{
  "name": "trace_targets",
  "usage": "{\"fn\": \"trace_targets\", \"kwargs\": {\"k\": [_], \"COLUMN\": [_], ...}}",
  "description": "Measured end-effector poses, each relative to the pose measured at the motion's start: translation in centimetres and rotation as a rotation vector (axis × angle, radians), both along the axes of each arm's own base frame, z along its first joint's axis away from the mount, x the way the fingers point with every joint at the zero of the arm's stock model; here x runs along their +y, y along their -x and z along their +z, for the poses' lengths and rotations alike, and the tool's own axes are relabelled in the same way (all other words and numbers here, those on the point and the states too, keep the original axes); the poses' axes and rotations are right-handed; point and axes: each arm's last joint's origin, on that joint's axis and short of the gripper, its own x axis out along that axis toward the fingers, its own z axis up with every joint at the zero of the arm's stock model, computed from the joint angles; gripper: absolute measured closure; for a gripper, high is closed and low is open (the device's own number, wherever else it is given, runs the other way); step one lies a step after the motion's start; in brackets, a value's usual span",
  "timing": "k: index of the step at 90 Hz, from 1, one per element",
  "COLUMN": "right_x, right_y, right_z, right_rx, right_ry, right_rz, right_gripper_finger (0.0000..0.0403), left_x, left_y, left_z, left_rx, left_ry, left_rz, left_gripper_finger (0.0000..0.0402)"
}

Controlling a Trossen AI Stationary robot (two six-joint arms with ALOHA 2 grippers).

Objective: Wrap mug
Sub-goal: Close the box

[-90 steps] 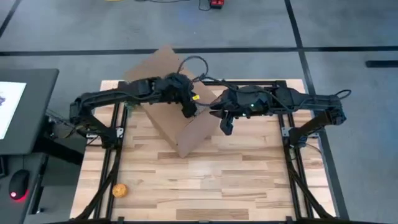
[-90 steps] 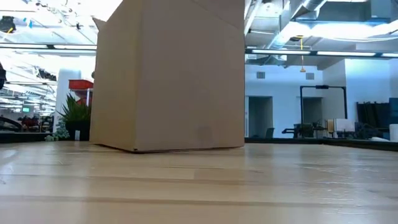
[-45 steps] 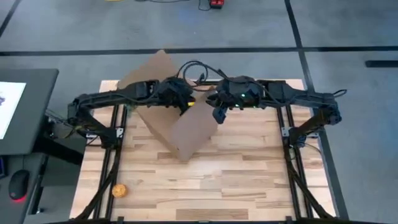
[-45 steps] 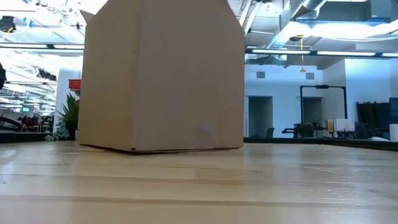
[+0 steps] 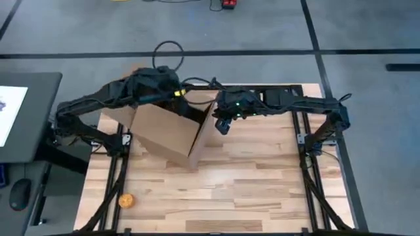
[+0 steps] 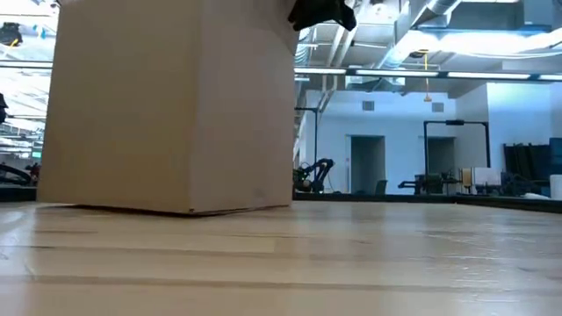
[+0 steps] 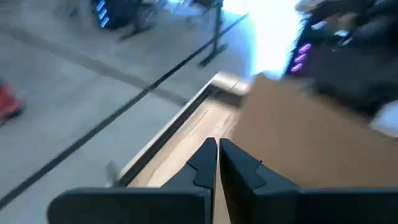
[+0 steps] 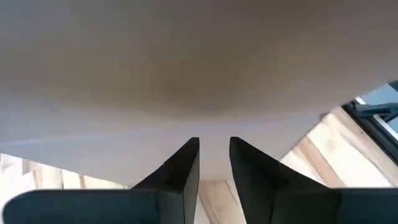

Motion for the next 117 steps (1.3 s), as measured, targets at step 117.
{"fn": "trace_targets", "kwargs": {"k": [117], "right_x": [-3.6], "right_y": [-4.5], "right_z": [1.1], "right_rx": [-0.362], "right_ry": [0.166], "right_rz": [-0.041], "right_gripper_finger": [0.0322], "left_x": [-2.6], "left_y": [5.8], "left_z": [0.6], "left_rx": [-0.389], "left_ry": [-0.056], "left_rz": [-0.01], "left_gripper_finger": [0.0402]}}
